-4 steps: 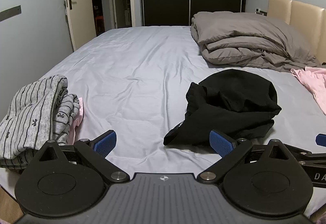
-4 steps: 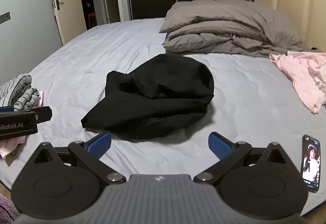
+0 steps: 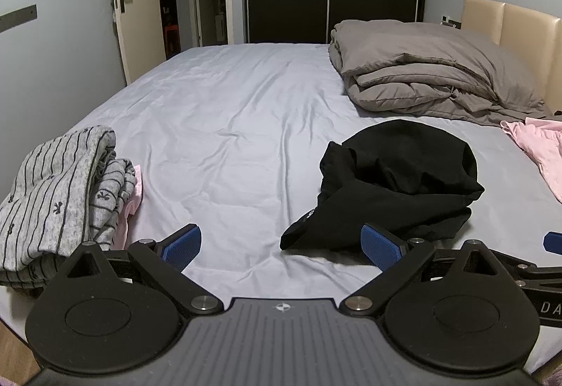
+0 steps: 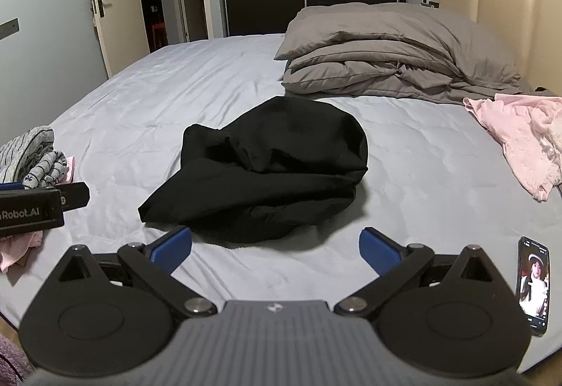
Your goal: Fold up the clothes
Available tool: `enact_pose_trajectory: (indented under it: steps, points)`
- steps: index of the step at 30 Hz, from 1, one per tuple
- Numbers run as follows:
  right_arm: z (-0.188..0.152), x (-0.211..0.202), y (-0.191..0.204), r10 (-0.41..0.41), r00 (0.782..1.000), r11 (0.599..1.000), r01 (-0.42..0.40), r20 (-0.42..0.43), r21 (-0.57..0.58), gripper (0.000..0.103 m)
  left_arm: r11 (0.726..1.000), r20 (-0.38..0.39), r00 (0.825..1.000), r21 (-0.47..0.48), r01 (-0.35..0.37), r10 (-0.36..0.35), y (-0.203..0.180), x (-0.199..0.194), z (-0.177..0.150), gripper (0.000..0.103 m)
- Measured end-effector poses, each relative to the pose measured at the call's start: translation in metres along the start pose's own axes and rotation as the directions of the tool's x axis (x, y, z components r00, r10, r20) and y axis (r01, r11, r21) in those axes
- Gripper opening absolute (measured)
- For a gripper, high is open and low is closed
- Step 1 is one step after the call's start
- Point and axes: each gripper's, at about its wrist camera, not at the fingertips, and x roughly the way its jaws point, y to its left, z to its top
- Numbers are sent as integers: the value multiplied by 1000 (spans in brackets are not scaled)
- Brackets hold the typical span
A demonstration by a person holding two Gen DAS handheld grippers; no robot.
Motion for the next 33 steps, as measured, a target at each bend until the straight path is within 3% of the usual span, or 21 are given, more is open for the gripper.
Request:
enact_pose_trajectory:
  steps: [33]
  points:
    - [0, 0, 1, 5, 1000, 1000, -5, -13, 0, 103, 1000, -59, 998, -7, 24, -24, -5, 6, -4, 99]
